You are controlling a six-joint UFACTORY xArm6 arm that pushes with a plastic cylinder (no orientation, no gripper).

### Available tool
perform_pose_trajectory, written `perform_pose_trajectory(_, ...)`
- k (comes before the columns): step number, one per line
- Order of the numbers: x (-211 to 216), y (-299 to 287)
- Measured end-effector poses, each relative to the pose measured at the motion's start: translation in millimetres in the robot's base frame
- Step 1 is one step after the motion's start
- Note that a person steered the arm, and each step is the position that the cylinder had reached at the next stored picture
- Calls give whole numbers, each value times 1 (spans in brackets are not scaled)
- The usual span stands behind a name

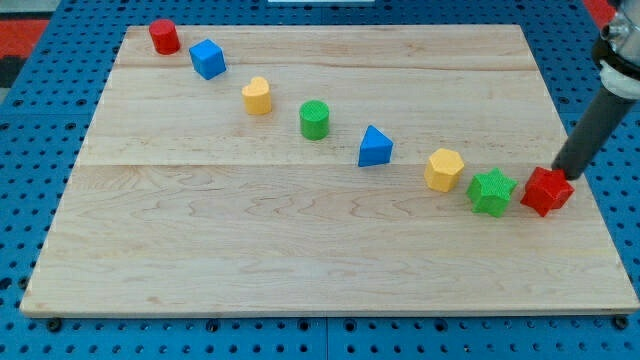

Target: Push the red star along with the green star towards center

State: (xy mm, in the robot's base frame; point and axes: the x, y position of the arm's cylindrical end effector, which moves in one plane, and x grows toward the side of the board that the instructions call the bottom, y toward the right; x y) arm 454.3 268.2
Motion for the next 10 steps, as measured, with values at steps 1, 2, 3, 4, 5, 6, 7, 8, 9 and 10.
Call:
perform_pose_trajectory(1, -22, -14)
perform_pose_trajectory(2, -40, -18)
perform_pose_trajectory(3, -52, -17)
perform_pose_trajectory(4, -53, 14)
perform_pose_trajectory(5, -52, 17)
perform_pose_trajectory(6, -52, 21)
perform_pose_trajectory(7, -51, 42)
perform_pose_trajectory(8, -33, 76)
perform_pose_trajectory(9, -23, 77)
perform_pose_trajectory(10, -9, 64)
